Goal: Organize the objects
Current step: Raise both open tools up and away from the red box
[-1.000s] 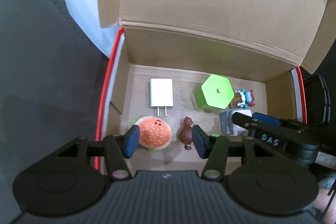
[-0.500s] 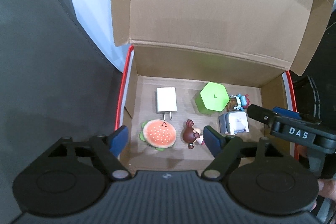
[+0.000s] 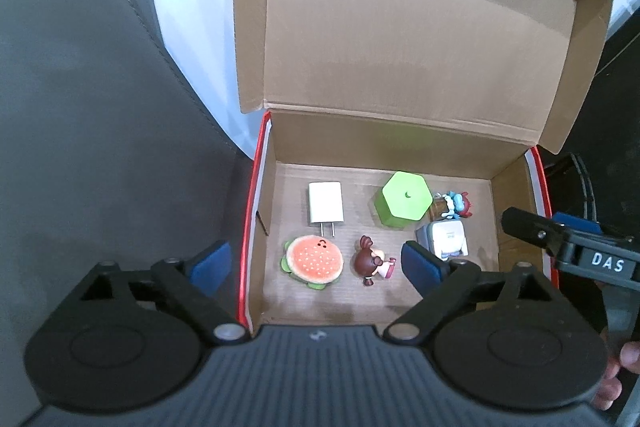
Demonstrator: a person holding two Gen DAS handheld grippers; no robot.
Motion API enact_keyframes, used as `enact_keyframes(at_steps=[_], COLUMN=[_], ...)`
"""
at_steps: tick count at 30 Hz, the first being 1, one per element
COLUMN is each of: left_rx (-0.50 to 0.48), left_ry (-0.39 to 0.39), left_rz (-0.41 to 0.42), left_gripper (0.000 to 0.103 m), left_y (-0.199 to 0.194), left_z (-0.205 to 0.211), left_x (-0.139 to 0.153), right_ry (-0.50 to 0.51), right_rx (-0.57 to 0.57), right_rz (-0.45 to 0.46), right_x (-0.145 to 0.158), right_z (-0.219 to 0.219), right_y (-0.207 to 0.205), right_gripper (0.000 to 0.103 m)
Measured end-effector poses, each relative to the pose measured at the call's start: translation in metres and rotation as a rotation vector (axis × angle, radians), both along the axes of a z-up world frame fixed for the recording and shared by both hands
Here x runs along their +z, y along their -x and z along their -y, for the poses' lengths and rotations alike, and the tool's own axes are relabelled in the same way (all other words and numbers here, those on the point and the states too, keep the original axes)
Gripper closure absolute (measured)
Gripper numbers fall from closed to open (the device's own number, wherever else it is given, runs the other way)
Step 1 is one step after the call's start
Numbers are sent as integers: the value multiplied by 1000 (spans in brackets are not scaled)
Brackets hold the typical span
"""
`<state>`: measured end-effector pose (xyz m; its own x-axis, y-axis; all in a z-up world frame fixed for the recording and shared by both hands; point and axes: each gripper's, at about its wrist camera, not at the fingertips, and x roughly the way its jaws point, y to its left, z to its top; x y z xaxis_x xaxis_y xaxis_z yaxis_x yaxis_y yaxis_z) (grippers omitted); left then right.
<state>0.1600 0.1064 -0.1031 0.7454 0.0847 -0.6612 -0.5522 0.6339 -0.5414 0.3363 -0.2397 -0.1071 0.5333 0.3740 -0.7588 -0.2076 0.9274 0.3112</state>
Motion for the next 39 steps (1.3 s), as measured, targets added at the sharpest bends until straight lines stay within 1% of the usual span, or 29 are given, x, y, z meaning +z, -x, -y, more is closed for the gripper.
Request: enact_keyframes(at_steps=[2, 16, 26, 28, 33, 39], left_rx=[0, 14, 10, 8, 19, 32], left_ry=[-5, -66, -84, -85, -103, -133], left_rz=[2, 50, 78, 90, 116, 103], left_gripper=[11, 10, 10, 10, 10, 10], left_y=[4, 35, 56, 60, 70, 79], left_z=[2, 14, 23, 26, 35, 33], left_x=[3, 27, 38, 41, 50, 53], right_ry=[-3, -39, -35, -37, -54, -38], right_rx=[-1, 2, -4, -7, -22, -29], right_rz=[7, 60, 101, 111, 94, 124], right_x=[6, 48, 71, 74, 72, 76], right_z=[1, 7, 2, 1, -4, -9], right_y=[3, 32, 55, 59, 66, 81], right_gripper=[0, 0, 0, 0, 0, 0])
